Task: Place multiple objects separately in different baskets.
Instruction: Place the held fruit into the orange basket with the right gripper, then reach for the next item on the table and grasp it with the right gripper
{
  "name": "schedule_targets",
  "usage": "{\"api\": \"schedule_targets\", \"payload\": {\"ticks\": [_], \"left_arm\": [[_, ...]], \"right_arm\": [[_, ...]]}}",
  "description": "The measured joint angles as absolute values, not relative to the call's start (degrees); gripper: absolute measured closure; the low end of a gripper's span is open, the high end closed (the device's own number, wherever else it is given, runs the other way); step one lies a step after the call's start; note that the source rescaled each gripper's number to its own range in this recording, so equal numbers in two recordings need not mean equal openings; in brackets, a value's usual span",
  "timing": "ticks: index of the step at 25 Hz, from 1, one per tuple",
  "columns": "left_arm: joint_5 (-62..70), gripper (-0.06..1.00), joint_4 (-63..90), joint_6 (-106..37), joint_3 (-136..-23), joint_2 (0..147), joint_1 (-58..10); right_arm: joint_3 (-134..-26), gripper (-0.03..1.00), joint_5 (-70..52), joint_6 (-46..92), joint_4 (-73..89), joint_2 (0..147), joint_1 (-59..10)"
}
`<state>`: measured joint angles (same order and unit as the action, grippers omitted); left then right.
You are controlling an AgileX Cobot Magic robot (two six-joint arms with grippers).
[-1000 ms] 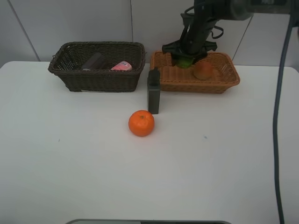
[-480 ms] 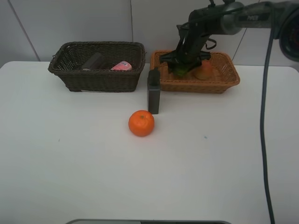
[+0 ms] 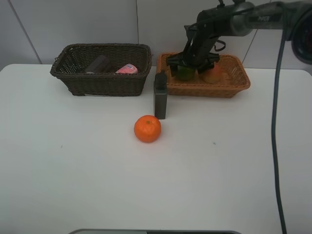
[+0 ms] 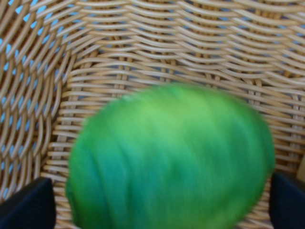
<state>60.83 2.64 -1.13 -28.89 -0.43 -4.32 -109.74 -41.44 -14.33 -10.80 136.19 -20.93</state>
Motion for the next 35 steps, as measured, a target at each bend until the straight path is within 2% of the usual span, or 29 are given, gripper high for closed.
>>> {"api": "schedule_targets", "payload": {"ticks": [9, 15, 25, 35], "left_arm": [[60.83, -0.02, 2.64, -1.13, -28.89, -0.43, -4.32], [60.83, -0.02, 2.64, -1.13, -28.89, -0.43, -4.32], [60.83, -0.02, 2.64, -1.13, -28.89, -0.43, -4.32], [60.83, -0.02, 2.64, -1.13, -28.89, -0.43, -4.32]], "right_arm": [[-109.74, -0.03, -43.94, -14.33, -10.56, 132.72, -20.93], [-109.74, -0.03, -51.28, -14.33, -10.26, 128.14, -22.16], [-109.67, -0.03, -65.49, -15.70, -9.60, 118.77, -29.61], [-109.11, -0.03, -69.87, -25.38, -10.12, 116.79, -37.82]]}}
